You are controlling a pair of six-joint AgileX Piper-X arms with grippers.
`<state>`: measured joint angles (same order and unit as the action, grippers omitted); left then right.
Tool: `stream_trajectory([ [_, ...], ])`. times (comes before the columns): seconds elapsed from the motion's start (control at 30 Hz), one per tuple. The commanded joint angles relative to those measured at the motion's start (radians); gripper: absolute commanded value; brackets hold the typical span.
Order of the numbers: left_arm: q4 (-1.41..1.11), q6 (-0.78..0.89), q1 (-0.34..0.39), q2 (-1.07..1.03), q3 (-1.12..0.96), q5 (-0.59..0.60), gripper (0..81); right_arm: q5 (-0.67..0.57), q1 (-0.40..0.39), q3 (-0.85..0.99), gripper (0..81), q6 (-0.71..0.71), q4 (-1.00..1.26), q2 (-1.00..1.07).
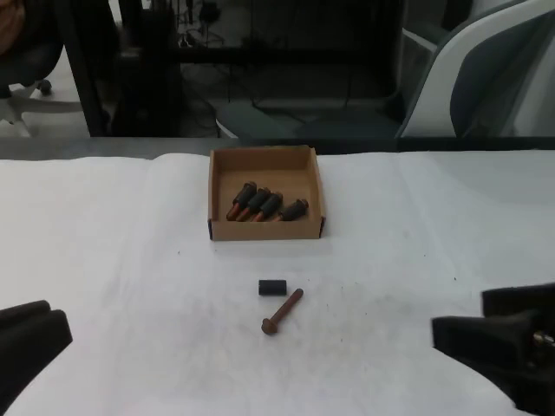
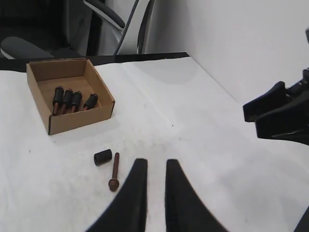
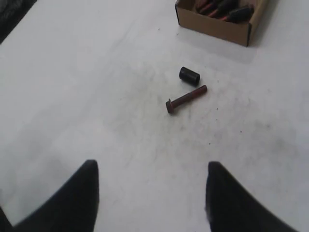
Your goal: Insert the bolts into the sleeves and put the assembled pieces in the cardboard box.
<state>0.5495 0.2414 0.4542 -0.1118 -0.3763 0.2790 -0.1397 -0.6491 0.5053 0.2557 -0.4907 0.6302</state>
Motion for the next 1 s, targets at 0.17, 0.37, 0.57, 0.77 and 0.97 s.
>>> stream_trajectory([
  [0.17, -0.023, -0.002, -0.003, -0.001, 0.001, 0.006, 14.8, 0.007, -0.002, -0.034, 63.6, -0.055, 0.009, -0.128],
  [0.37, -0.023, -0.002, -0.003, -0.001, 0.001, 0.006, 14.8, -0.056, -0.002, -0.031, 58.5, -0.342, 0.009, -0.038],
  [0.57, -0.023, -0.002, -0.003, -0.001, 0.001, 0.006, 14.8, -0.087, 0.002, 0.051, 50.1, -0.68, 0.009, 0.252],
  [0.77, -0.023, -0.002, -0.003, -0.001, 0.001, 0.006, 14.8, -0.013, 0.002, 0.216, 50.1, -1.009, 0.009, 0.608],
  [0.97, -0.023, -0.002, -0.003, -0.001, 0.001, 0.006, 14.8, 0.007, 0.002, 0.434, 50.1, -1.26, 0.009, 0.893],
])
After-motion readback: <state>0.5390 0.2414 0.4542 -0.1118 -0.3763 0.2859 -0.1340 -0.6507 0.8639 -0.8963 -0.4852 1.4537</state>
